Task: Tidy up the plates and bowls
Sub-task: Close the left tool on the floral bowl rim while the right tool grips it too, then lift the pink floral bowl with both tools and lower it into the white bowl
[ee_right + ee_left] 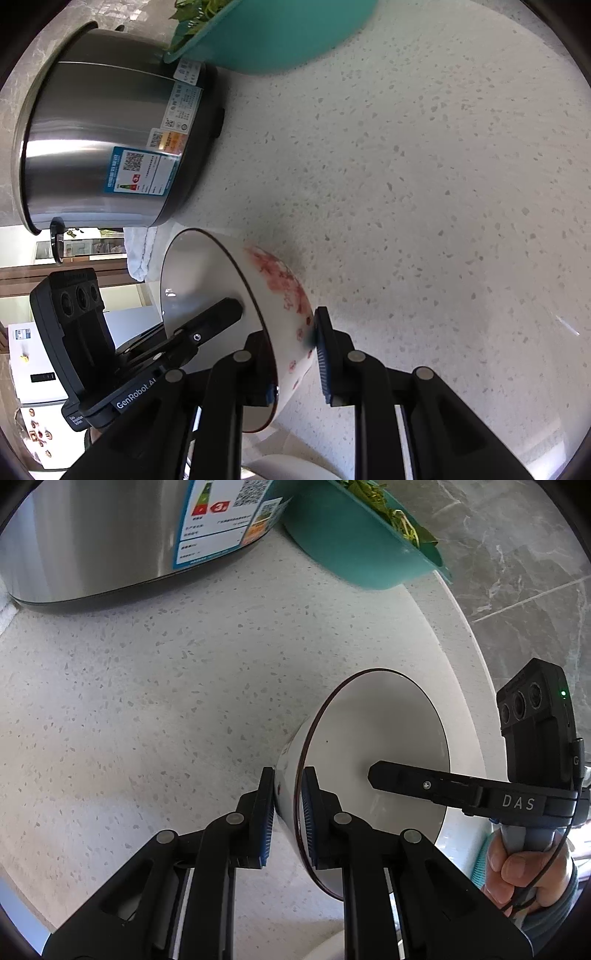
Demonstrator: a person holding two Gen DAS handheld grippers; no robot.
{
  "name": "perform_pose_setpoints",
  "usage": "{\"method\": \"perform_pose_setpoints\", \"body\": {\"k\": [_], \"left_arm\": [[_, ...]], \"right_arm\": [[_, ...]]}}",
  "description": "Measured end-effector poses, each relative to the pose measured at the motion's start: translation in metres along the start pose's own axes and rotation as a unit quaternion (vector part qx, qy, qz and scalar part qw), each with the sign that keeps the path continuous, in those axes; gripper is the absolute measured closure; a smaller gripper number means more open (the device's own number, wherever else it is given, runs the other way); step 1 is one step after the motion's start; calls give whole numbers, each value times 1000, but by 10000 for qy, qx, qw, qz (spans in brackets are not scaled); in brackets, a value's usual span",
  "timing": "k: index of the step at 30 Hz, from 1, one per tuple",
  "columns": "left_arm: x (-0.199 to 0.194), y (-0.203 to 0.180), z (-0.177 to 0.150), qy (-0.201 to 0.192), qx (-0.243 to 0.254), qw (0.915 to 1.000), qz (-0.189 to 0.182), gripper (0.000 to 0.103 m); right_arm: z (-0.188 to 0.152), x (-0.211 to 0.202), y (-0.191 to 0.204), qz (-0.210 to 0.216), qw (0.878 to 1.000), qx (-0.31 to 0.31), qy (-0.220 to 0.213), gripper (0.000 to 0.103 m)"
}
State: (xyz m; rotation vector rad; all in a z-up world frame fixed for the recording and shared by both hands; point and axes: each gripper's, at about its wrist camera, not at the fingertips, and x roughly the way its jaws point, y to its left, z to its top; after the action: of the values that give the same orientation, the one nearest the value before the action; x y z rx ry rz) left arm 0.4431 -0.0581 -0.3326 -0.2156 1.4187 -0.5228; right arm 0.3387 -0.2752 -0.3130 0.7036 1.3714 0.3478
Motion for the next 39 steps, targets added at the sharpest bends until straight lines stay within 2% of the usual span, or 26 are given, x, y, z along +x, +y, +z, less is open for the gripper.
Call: {"method": "perform_pose_setpoints", "body": {"k": [10, 15, 29, 39], "left_arm": [[-29, -34, -21, -31, 300, 9995, -93, 90], [-46, -50, -41, -29, 420, 9989, -200, 90], [-75, -84, -125, 83, 650, 9971, -386, 90], [-69, -86, -193, 292, 719, 9965, -316, 88]], "right_arm": [[-20, -37, 3, -14, 9998, -69, -188, 83], [-45, -56, 11, -67, 9994, -165, -310, 82], [-125, -85, 21, -131, 9984, -327, -435, 79], [-173, -74, 14, -220, 9985, -341, -364, 79]]}}
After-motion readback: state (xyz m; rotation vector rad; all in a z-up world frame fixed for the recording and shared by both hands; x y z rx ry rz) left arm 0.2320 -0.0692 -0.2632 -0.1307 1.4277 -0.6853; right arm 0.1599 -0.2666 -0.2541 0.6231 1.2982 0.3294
